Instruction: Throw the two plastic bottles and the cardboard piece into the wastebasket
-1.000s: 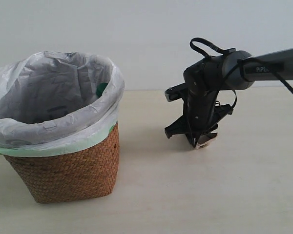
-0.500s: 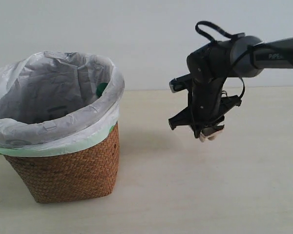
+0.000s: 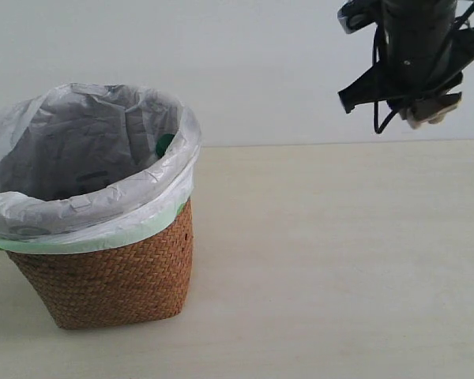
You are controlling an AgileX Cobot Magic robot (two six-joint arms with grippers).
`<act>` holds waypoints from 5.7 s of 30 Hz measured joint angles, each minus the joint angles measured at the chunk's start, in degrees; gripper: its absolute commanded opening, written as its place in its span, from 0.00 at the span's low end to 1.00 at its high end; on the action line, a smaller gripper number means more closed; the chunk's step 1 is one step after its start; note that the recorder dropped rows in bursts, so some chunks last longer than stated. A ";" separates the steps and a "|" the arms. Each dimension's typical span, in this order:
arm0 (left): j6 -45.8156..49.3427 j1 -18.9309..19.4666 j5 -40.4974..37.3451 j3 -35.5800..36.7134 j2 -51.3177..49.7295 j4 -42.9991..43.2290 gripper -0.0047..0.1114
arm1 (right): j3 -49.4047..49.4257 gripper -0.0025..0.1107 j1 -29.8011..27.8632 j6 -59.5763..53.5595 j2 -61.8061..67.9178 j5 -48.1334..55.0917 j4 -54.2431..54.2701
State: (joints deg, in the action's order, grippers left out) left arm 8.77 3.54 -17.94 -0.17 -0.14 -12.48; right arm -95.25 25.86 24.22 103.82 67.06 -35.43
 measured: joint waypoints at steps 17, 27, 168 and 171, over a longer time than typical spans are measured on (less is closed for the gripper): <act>0.00 0.00 0.00 0.00 0.00 0.00 0.09 | -12.98 0.89 6.44 -35.55 -2.85 -23.42 85.37; 0.00 0.00 0.00 0.00 0.00 0.00 0.09 | -12.72 0.80 6.67 -33.34 -1.54 -20.35 81.97; 0.00 0.00 0.00 0.00 0.00 0.00 0.09 | 67.73 0.03 -24.86 -8.05 -100.57 -48.33 22.84; 0.00 0.00 0.00 0.00 0.00 0.00 0.09 | 69.45 0.03 -24.86 -8.05 -100.81 -48.54 22.84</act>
State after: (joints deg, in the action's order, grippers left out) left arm 8.77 3.54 -17.94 -0.17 -0.14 -12.48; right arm -25.80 1.00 16.17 3.02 18.51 -12.59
